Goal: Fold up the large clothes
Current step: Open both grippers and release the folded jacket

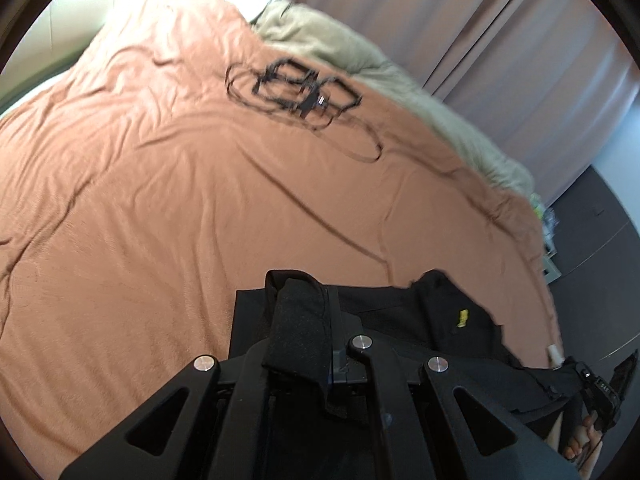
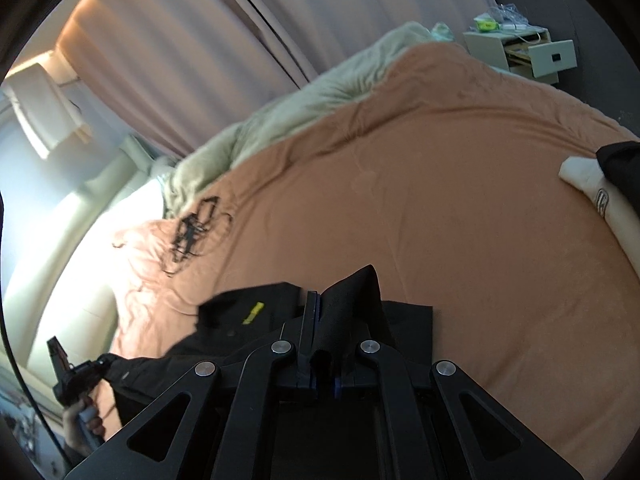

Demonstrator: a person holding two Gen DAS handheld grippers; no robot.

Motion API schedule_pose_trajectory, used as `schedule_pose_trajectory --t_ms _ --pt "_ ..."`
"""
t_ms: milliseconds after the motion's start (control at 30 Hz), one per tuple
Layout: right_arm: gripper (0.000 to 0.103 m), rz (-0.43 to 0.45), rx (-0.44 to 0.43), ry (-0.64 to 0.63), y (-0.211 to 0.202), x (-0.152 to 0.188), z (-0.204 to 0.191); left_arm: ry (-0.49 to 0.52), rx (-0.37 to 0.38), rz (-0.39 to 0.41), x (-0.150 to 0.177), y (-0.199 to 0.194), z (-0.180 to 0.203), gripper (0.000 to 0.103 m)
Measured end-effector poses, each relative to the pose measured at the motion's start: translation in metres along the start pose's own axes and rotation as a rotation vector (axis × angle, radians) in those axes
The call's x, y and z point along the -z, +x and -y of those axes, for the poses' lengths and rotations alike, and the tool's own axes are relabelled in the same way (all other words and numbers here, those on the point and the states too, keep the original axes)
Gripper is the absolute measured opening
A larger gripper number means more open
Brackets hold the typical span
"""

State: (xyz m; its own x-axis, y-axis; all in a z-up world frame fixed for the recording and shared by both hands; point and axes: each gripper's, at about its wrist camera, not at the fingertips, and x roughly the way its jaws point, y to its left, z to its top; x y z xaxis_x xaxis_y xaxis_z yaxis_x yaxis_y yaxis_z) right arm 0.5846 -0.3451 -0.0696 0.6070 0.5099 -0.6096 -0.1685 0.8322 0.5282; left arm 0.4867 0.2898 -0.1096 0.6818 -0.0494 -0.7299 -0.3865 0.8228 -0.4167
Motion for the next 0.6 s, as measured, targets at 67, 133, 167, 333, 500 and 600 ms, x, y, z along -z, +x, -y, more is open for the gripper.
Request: schedule_pose_trajectory --t_ms 67,133,167,333,500,600 --pt "0.006 -0.015 0.023 0.005 0.013 -0.003 0.004 0.008 -0.003 -0.021 -0.003 0.014 0.001 0.005" --pt "0.007 -0.027 0.06 0.008 0.024 -0.007 0.009 0.009 -0.001 -0.053 -0.007 0.03 0.003 0.005" --pt "0.008 -0.032 0.079 0.011 0.029 -0.008 0.012 0.003 -0.004 -0.073 -0.009 0.035 0.002 0.005" --pt "0.083 -0.02 0.126 0.013 0.038 -0.016 0.019 0.005 -0.014 -0.095 -0.016 0.043 0.005 0.029" --pt "0.087 -0.016 0.114 -0.034 0.03 -0.015 0.015 0.047 -0.067 0.022 -0.016 0.014 0.007 0.089" --pt "0.087 -0.048 0.113 -0.079 0.024 -0.005 0.015 0.041 -0.06 0.022 -0.013 0.002 -0.002 0.089"
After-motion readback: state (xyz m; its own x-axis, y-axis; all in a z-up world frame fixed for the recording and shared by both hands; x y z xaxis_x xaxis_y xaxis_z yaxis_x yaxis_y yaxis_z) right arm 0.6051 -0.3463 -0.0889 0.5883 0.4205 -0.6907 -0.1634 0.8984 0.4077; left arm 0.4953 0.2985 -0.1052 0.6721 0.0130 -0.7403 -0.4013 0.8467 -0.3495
